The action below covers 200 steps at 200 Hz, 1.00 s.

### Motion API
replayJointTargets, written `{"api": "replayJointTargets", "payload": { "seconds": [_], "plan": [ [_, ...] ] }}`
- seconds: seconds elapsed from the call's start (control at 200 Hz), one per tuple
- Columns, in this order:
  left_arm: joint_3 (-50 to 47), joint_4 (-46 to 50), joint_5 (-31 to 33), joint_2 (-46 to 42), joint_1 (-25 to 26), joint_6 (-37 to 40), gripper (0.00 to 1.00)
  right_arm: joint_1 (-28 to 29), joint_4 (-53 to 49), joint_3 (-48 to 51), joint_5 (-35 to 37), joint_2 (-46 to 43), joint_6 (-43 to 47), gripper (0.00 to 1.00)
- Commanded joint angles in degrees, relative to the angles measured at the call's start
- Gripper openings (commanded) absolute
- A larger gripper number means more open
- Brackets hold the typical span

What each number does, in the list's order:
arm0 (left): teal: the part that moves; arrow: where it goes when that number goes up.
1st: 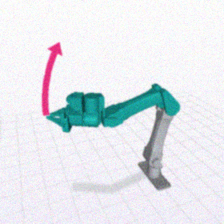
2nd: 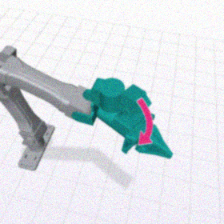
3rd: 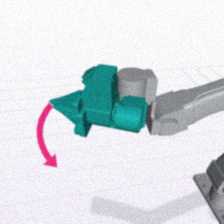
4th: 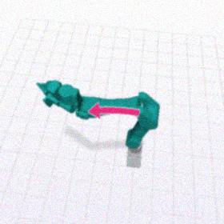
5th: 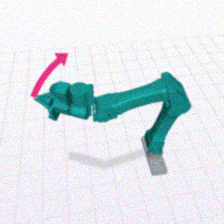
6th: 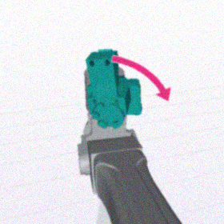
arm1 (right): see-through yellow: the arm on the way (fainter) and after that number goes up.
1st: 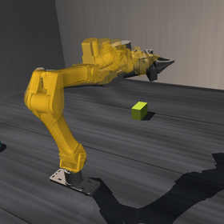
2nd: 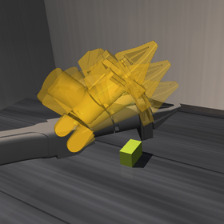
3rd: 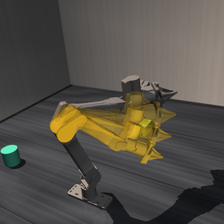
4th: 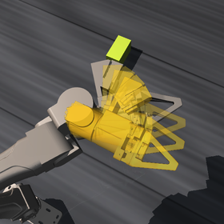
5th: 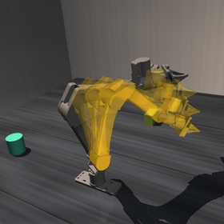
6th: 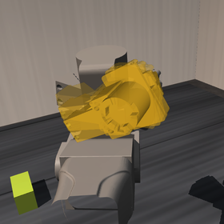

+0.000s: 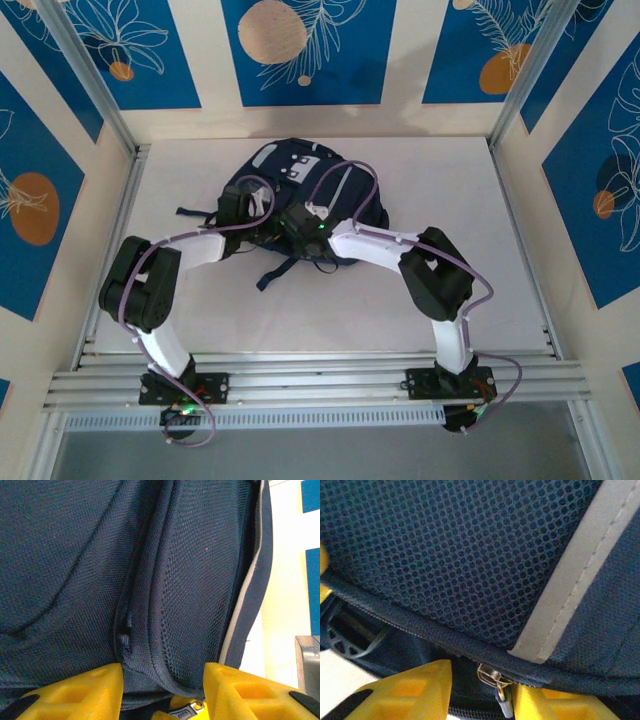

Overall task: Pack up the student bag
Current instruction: Zip the student bag at the center of the table.

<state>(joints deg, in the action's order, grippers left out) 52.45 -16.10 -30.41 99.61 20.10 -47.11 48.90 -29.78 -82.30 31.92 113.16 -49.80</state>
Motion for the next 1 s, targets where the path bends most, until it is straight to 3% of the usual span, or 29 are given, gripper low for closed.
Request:
{"api": "replayJointTargets", "payload": {
  "seconds": [0.0,0.13,0.195,0.31,0.495,0.59,0.69,0.765,0.855,0.935,0.995],
  "plan": [
    [-1.0,-3.5,-1.8,0.3,-0.2,-1.2,0.45,-0.1,-2.0,-2.7,11.6,1.8,-2.4,0.34],
    [-0.9,-3.8,-2.3,0.7,-0.2,-1.6,0.45,-0.9,0.3,-2.2,12.3,1.8,-1.3,0.21],
    [-0.6,-3.7,-2.4,0.8,-0.2,-1.7,0.45,-1.3,1.8,-1.8,11.0,1.2,0.2,0.0],
    [0.0,-4.1,-3.0,0.7,-0.1,-2.9,0.47,-2.0,5.7,0.6,5.8,-1.1,4.6,0.0],
    [2.4,-4.6,-2.2,0.7,1.4,-4.7,0.59,-2.3,7.7,2.9,-7.6,-5.4,11.3,0.0],
    [4.5,-4.5,-0.9,2.9,2.5,-4.7,0.68,-2.5,7.9,3.9,-14.8,-6.5,12.7,0.0],
    [7.6,-3.5,-0.5,7.8,3.3,-4.0,0.69,-2.5,8.0,5.4,-20.1,-7.8,13.6,0.0],
    [8.8,-3.8,-0.9,11.0,3.5,-4.1,0.59,-2.7,7.0,6.1,-22.1,-8.6,14.8,0.0],
    [8.2,-5.2,-0.3,12.1,3.5,-4.1,0.23,-3.6,3.9,6.6,-25.1,-9.3,17.6,0.0],
    [7.0,-5.3,0.1,11.1,3.3,-3.1,0.0,-5.2,-1.2,6.7,-26.4,-9.6,21.4,0.0],
    [6.6,-3.5,0.7,10.1,3.1,-1.5,0.0,-6.6,-4.7,7.5,-26.4,-10.5,24.9,0.0]
  ]
}}
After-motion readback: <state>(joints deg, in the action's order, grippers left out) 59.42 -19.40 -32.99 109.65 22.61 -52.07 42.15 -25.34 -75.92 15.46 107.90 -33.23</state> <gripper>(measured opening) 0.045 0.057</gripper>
